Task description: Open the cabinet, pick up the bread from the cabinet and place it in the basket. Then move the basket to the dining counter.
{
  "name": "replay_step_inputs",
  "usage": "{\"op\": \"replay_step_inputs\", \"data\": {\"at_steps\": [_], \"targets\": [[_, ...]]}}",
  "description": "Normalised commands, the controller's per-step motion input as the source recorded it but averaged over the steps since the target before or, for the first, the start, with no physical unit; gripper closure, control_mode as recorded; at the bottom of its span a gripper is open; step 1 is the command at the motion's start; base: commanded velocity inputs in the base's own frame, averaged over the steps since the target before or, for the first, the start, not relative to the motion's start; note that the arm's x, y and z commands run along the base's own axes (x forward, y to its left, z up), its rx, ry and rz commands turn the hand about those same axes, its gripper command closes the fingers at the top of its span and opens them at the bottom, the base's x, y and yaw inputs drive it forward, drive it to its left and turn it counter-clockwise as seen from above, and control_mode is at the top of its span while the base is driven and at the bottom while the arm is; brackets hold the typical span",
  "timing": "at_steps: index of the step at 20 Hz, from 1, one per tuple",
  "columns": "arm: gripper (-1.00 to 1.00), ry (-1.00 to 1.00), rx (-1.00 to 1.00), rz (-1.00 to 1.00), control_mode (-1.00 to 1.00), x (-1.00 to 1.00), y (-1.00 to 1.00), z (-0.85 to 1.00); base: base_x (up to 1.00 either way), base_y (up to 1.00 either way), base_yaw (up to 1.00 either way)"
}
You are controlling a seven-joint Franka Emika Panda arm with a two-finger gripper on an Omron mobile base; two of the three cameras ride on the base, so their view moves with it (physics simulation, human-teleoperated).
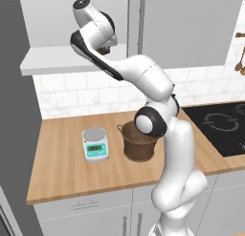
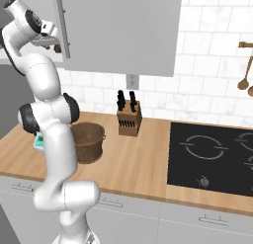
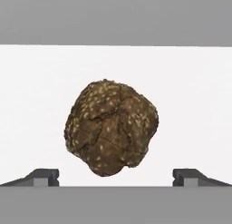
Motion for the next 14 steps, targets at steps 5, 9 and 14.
{"op": "replay_step_inputs", "data": {"at_steps": [5,9,14], "targets": [[-1.00,-0.06,0.00,0.00,-1.00,0.01,-0.06,-0.25,0.00,0.00,0.00],[-1.00,-0.05,0.00,0.00,-1.00,0.01,-0.07,-0.21,0.00,0.00,0.00],[-1.00,-0.02,0.00,0.00,-1.00,0.18,0.00,0.00,0.00,0.00,0.00]]}}
